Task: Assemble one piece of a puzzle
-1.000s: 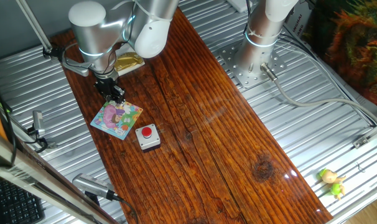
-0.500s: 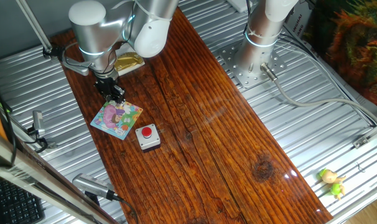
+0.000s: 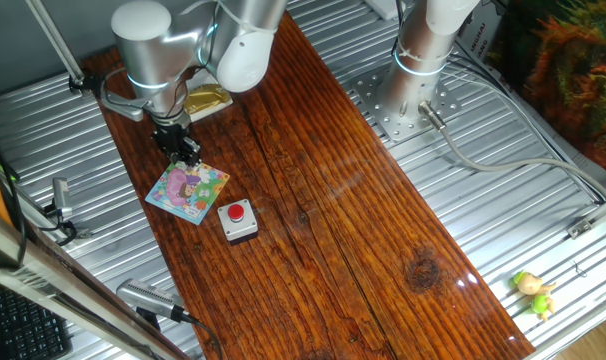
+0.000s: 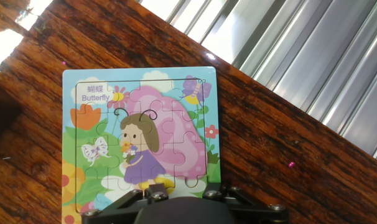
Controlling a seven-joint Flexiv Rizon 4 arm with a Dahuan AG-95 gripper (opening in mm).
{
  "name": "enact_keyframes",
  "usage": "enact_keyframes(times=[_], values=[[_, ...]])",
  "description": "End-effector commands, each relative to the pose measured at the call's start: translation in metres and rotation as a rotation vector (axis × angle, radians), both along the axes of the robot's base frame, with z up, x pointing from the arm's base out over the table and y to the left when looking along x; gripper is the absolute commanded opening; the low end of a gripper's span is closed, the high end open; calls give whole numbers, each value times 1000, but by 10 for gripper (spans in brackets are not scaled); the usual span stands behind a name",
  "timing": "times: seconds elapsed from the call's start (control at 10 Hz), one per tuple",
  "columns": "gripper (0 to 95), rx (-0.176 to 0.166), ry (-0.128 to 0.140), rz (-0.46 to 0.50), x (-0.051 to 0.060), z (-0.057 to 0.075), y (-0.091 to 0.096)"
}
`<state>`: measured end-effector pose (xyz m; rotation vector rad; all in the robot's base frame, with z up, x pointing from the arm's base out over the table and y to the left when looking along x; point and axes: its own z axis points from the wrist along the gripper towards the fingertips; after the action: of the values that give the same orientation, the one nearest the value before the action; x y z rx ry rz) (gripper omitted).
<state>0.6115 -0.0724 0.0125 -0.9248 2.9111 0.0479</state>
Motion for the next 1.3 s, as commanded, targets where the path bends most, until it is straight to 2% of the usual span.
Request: enact_keyframes(times=[0.1, 0.2, 1.3], values=[[190, -9, 1, 0, 0, -1, 0], [380, -6, 4, 0, 0, -1, 0], [380, -20, 16, 2, 0, 0, 0]])
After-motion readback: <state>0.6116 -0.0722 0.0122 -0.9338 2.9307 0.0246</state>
